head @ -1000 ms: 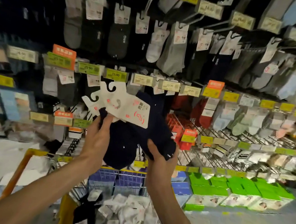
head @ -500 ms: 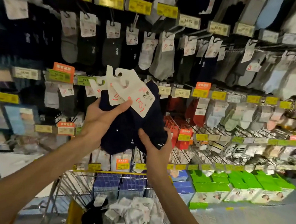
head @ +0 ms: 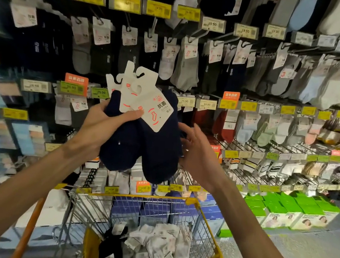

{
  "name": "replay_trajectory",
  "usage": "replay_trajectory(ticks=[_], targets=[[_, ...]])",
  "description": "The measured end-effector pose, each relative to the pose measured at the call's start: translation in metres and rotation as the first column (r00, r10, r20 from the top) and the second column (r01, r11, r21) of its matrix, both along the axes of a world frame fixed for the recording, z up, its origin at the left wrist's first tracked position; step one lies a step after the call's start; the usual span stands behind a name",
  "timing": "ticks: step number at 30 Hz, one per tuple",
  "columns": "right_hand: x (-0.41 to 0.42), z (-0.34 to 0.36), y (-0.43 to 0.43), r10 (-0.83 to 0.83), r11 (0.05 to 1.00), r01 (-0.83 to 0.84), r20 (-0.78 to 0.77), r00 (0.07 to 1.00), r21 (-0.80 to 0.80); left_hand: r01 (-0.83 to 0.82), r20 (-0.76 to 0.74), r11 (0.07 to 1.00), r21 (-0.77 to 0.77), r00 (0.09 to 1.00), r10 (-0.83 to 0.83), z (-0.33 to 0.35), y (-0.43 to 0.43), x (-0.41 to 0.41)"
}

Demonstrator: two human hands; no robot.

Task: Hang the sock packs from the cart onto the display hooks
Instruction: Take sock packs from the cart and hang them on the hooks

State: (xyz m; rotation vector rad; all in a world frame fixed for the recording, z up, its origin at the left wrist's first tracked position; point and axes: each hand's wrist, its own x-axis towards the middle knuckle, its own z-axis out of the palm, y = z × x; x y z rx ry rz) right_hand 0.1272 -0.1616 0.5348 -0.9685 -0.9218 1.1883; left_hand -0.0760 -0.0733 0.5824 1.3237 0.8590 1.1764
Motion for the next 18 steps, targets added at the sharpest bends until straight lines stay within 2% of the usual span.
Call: replay_trajectory(ticks=[5, 7, 12, 15, 18], targets=[[-0.013, 0.020, 0.001, 0.065, 0.998, -0.058, 0.211, 0.975, -0.036, 0.057, -0.030, 0.998, -0.022, 0.998, -0.058, -0.001, -0.004, 0.000], [-0.016, 0.023, 0.001, 0.008, 1.000, -0.005, 0.280, 0.960, -0.011, 0.079, -0.034, 0.997, -0.026, 0.996, -0.080, -0.001, -0.006, -0.001], [-0.014, 0.018, 0.002, -0.039, 0.999, 0.032, 0.219, 0.975, 0.037, 0.106, -0.055, 0.994, -0.007, 0.993, -0.106, -0.006, -0.004, -0.008], [-0.013, 0.013, -0.001, -0.215, 0.975, 0.203, 0.161, 0.963, 0.089, 0.053, 0.003, 0.998, -0.038, 0.999, -0.053, -0.013, 0.002, -0.012], [-0.012, 0.013, -0.006, -0.495, 0.855, 0.451, 0.143, 0.857, 0.255, 0.009, 0.038, 0.998, -0.060, 0.999, -0.007, -0.021, 0.007, -0.015]])
